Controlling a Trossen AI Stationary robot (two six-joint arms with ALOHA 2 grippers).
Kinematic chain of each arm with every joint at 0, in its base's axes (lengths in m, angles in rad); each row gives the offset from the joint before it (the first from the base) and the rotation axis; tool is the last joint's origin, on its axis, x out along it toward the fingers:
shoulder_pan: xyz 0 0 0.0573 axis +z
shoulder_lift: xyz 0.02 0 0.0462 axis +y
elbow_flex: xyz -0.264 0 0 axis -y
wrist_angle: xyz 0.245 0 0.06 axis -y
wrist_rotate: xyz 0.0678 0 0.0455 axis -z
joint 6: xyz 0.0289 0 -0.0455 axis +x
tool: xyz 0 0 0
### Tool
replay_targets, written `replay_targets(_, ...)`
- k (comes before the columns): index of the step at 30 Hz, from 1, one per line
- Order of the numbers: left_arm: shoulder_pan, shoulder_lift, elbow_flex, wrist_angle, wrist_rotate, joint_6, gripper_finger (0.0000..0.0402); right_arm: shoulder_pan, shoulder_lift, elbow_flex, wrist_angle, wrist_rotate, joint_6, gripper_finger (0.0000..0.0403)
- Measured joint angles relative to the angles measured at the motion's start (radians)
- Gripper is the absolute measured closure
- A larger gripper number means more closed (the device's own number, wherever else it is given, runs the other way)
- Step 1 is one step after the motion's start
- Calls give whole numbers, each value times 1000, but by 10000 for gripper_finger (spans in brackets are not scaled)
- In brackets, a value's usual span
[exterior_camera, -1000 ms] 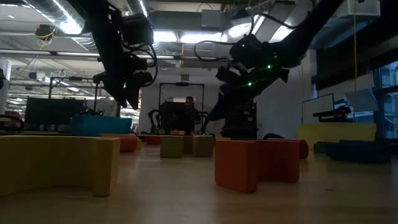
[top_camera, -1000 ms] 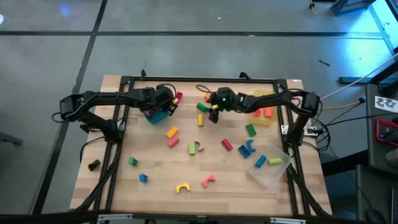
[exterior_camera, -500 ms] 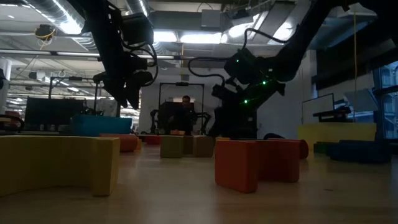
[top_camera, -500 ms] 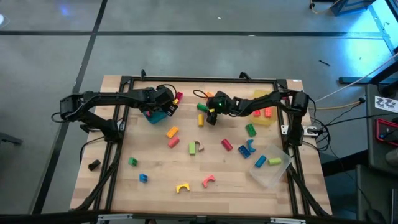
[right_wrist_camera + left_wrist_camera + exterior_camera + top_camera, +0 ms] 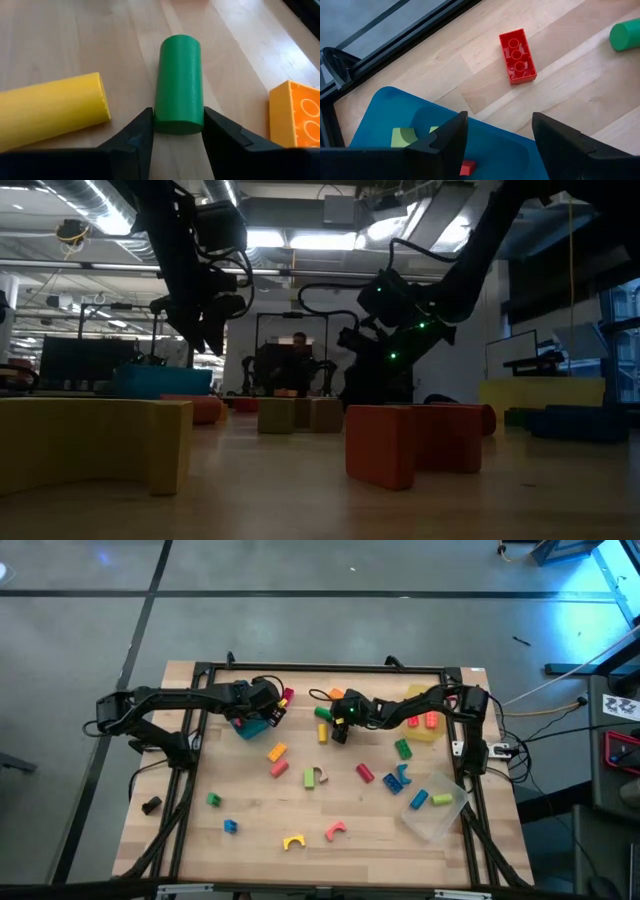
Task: Sort blocks by size
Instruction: Put the green cylindrical block into the transparent bin
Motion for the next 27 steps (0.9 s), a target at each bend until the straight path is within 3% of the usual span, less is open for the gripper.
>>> replay_targets(5,0,0,0,1,0,1,196,0,-7,0,-5,0,0,259)
replay_targets(10,0,0,0,0,0,4,196,0,-109,0,-145,0,0,262)
replay_targets(18,0,0,0,33,0,4,196,41,-425,0,-638,-9,36,259)
replay_targets(27,0,0,0,155,27,63,196,232,-776,0,-1077,-82,344,261)
